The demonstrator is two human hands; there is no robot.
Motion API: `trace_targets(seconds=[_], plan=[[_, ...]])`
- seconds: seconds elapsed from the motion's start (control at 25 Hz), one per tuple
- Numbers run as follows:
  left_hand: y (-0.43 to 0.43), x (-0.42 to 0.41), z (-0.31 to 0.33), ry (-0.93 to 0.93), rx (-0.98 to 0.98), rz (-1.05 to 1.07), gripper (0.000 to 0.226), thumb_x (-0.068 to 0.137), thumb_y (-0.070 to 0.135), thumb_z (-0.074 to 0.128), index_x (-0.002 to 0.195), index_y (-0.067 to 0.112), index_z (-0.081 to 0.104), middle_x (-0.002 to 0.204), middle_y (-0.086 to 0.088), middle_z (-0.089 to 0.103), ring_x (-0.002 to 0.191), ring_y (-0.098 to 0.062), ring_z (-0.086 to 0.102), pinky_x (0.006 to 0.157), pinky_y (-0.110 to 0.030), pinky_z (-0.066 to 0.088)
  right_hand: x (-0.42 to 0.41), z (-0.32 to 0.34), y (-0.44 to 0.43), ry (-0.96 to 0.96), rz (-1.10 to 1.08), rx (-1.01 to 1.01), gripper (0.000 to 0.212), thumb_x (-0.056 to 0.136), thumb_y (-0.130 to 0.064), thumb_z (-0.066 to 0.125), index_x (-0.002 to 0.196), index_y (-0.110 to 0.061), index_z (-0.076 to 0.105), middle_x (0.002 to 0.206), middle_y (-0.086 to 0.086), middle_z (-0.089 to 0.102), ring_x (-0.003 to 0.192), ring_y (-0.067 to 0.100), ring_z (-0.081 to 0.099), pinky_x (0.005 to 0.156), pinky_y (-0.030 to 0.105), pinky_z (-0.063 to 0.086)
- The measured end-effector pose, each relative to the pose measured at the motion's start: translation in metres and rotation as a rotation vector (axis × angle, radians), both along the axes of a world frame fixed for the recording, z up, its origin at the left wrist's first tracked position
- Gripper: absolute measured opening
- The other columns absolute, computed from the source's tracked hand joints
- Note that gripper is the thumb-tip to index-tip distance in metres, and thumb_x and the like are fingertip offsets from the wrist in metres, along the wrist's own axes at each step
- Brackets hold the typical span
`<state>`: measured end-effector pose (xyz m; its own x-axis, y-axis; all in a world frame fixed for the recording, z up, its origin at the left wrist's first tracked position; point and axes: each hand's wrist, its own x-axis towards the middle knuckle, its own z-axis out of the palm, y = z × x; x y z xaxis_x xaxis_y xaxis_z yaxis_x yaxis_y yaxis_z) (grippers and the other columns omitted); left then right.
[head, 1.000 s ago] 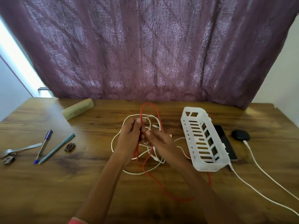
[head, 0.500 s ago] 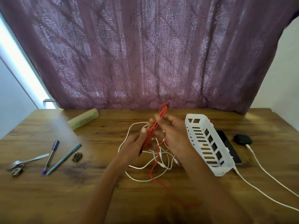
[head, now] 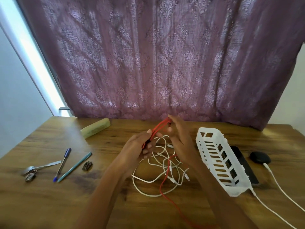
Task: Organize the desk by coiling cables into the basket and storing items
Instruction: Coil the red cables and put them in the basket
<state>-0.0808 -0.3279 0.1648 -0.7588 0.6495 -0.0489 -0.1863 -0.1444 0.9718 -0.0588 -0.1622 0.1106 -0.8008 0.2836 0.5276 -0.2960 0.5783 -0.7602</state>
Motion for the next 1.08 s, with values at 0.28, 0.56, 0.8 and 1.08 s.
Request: trace_targets(seconds=[0.28,0.56,0.8,1.08], plan=[[0.024,-0.001,0.028,-0.089,0.159,0.030,0.029,0.097,0.021,0.036,0.078,0.012,0.055,0.052,0.005,0.042,0.043,-0.006,0.041,0.044,-0.016,0.039,-0.033,0.001,-0.001,-0.117,-0.029,-0.119,0.022,0.094,-0.024,0.052,0.115,-0.018,0.053,0.112,0.001,0.052,0.103,0.011,0.051,0.088,0.029,0.042],[0.040,-0.043,0.031,-0.027,0.384,0.319,0.027,0.100,0.020,0.030,0.085,0.010,0.049,0.095,-0.008,0.071,0.090,-0.017,0.069,0.086,-0.030,0.054,-0.017,-0.012,-0.032,-0.327,0.115,0.014,0.028,0.089,-0.020,0.059,0.115,-0.010,0.055,0.070,-0.014,0.048,0.064,-0.003,0.046,0.063,0.017,0.036],[0.032,-0.059,0.002,0.197,0.082,0.465,0.018,0.100,0.017,0.032,0.087,0.011,0.043,0.121,-0.012,0.059,0.114,-0.020,0.057,0.098,-0.032,0.045,0.002,0.000,-0.046,-0.071,0.013,0.105,0.009,0.086,-0.013,0.057,0.090,-0.011,0.064,0.076,-0.004,0.064,0.069,0.006,0.054,0.064,0.021,0.040],[0.012,-0.057,-0.009,0.368,-0.083,0.177,0.014,0.095,-0.003,0.035,0.090,-0.002,0.048,0.072,-0.001,0.059,0.067,-0.008,0.055,0.055,-0.014,0.045,-0.008,0.065,-0.049,0.119,0.031,0.329,0.015,0.086,-0.029,0.057,0.087,-0.017,0.066,0.084,-0.006,0.070,0.076,0.008,0.064,0.069,0.028,0.051]])
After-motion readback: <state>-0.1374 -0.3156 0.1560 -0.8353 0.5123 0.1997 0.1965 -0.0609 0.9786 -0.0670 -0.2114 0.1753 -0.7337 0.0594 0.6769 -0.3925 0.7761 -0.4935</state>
